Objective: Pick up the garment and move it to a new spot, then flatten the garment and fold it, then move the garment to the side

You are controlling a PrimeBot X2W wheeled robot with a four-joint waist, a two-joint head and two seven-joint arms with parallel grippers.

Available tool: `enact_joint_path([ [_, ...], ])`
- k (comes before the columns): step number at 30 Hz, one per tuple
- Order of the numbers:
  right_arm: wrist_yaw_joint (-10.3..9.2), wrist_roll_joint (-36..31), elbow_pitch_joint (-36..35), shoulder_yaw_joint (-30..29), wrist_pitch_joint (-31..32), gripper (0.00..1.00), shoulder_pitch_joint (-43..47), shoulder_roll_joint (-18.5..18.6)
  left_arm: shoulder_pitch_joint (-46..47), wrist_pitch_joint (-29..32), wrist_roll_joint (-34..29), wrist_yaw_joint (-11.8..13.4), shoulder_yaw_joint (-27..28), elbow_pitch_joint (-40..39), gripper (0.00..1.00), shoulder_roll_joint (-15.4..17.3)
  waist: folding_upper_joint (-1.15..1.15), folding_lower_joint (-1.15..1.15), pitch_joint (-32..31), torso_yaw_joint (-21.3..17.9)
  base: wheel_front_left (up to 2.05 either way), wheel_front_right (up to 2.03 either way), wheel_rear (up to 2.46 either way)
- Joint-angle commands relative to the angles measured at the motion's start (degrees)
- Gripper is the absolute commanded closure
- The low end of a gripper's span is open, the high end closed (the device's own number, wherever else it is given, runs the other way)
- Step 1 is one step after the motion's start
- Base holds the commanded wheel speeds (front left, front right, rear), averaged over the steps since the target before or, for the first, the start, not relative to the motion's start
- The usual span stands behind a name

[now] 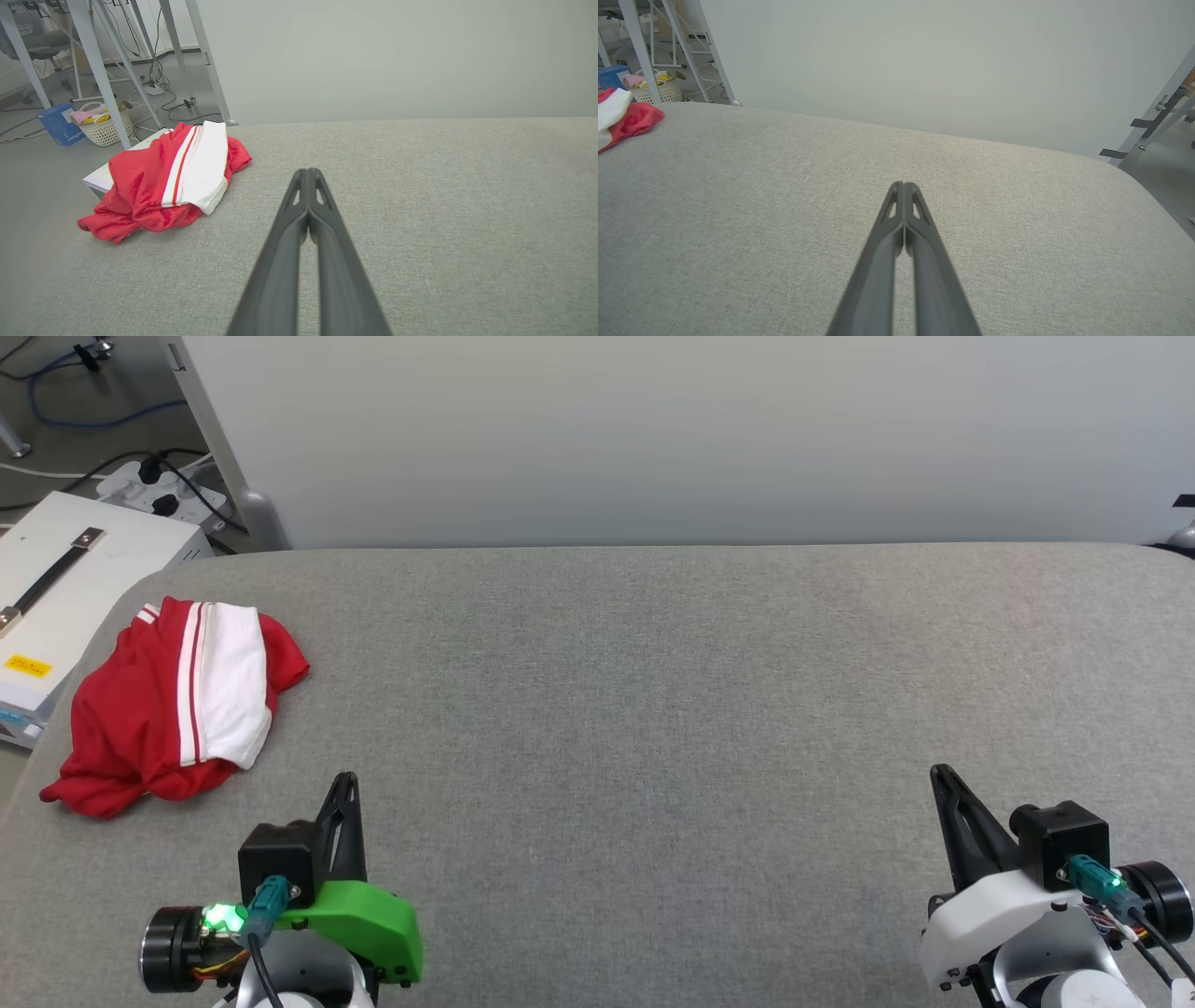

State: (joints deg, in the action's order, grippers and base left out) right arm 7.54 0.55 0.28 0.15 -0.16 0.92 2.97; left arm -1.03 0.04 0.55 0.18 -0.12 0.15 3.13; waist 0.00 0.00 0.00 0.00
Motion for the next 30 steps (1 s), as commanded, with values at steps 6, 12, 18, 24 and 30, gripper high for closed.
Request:
enact_joint_path([
  [6, -0.05, -0.55, -0.28, -0.15, 0.16, 1.00, -0.92, -0.10, 1.03, -0.04, -0.55, -0.18, 0.12, -0.15, 1.00, -0.25, 0.00, 0.00, 0.00, 0.00, 0.00, 0.00, 0.00],
  [12, -0.05, -0.55, -0.28, -0.15, 0.16, 1.00, -0.92, -0.10, 1.03, -0.04, -0.55, -0.18, 0.12, -0.15, 1.00, -0.25, 0.00, 0.00, 0.00, 0.00, 0.00, 0.00, 0.00],
  [18, -0.05, -0.55, -0.28, -0.15, 0.16, 1.00, -0.92, -0.10, 1.03, -0.04, -0.55, -0.18, 0.12, -0.15, 1.00, -0.25, 0.00, 0.00, 0.00, 0.00, 0.00, 0.00, 0.00],
  [24, -0.05, -0.55, -0.28, -0.15, 0.16, 1.00, -0.92, -0.10, 1.03, -0.04, -0.55, -0.18, 0.12, -0.15, 1.00, -0.25, 0.00, 0.00, 0.00, 0.00, 0.00, 0.00, 0.00],
  [30, -0.05, -0.55, -0.28, -0.15, 0.16, 1.00, -0.92, -0.10, 1.03, -0.04, -0.55, -0.18, 0.12, -0.15, 1.00, -0.25, 0.00, 0.00, 0.00, 0.00, 0.00, 0.00, 0.00],
])
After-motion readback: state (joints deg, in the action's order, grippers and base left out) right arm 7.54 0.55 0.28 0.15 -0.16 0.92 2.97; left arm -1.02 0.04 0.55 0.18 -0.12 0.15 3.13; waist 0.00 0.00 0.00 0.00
